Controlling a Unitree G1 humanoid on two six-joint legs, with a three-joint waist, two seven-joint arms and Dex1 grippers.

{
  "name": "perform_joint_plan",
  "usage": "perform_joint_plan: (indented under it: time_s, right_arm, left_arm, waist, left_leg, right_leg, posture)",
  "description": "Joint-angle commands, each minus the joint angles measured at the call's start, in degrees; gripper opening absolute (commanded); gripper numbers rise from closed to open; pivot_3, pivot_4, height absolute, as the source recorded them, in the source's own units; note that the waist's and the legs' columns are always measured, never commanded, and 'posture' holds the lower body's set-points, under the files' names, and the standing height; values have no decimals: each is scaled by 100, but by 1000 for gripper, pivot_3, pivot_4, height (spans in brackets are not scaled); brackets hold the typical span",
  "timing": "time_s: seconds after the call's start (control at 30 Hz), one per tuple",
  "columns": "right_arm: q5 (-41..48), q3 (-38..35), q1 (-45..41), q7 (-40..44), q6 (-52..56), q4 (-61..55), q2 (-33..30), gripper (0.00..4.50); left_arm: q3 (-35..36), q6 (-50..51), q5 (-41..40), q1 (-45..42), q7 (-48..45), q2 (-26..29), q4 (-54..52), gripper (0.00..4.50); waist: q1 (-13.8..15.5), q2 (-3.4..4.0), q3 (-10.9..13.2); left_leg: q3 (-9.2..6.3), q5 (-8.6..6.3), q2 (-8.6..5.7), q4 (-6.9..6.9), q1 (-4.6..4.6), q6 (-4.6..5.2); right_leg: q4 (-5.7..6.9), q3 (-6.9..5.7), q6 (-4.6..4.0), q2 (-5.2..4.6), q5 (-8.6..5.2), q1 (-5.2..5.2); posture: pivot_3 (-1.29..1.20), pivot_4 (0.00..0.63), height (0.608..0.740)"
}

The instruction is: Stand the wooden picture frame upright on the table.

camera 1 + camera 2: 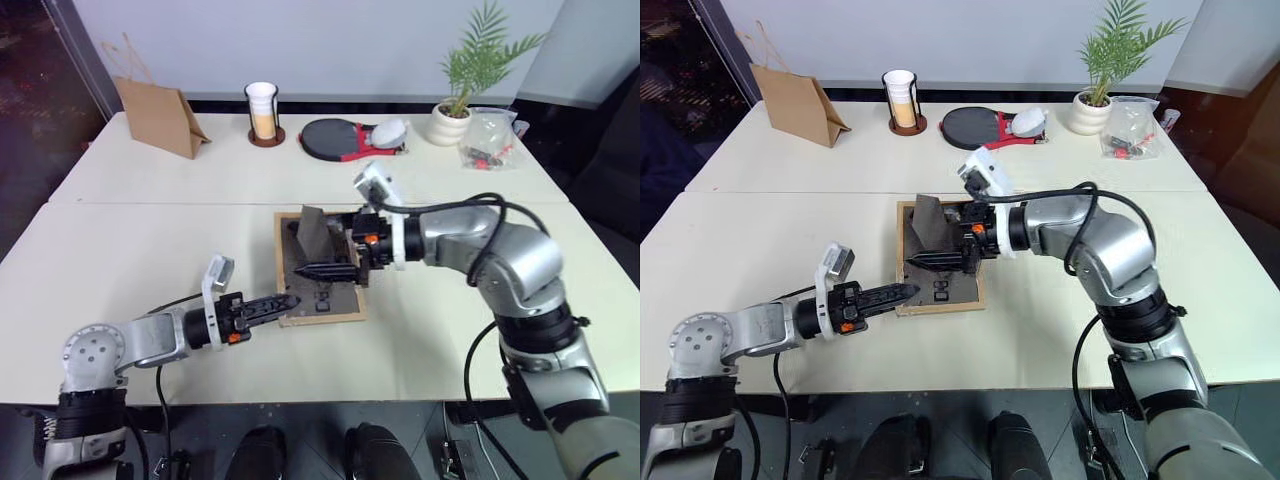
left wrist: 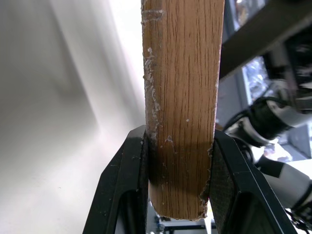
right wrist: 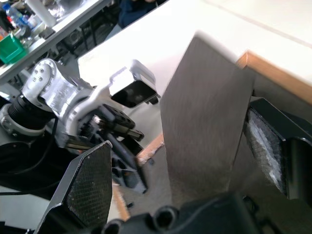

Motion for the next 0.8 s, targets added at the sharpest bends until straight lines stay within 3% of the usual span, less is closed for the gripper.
perform_joint_plan:
  time_s: [0.03,0.33,0.47,0.6,0.8]
  right_arm:
    - [287,-286,4,-155,182,-405,-67,4461]
    - [611,-425,94,-434,390,-645,-160,4461]
    - [-15,-129,155,-452,-192,-478,-633,4461]
    - [-1101,278,549,33,-1796,-245,-1554,4461]
    - [-2498,174,954,441,-4639,430,-2529,4461]
  left_arm:
    - [-55,-212,-339,5,-9,87,-82,998]
    - [-216,-408,-440,-17,-47,290,-29,998]
    - [-269,-447,-627,10,-46,402,-114,998]
    - [-343,-513,-886,153,-5,581,-265,998]
    - [-422,-654,-1337,287,58,968,-314,998]
  waist:
    - [-8,0,0]
    - [-4,0,0]
    - [4,0,0]
    - [17,0,0]
    - [-11,3,4]
  left_leg:
    - [1,0,0,-4,0,0]
    - [6,1,-1,-56,-4,-1]
    - [9,1,-4,-55,-11,0]
    - [11,0,-7,-52,-12,1]
    - [18,-3,-5,-52,-18,7]
  right_leg:
    - [-2,1,0,0,0,-1]
    - [-52,0,1,0,1,-7]
    - [-54,0,2,-2,2,-13]
    - [-59,0,1,-3,1,-12]
    - [-65,1,9,5,4,-16]
  posture:
    - [0,150,740]
    - [0,150,740]
    - [0,150,740]
    - [0,150,740]
    - [0,150,740]
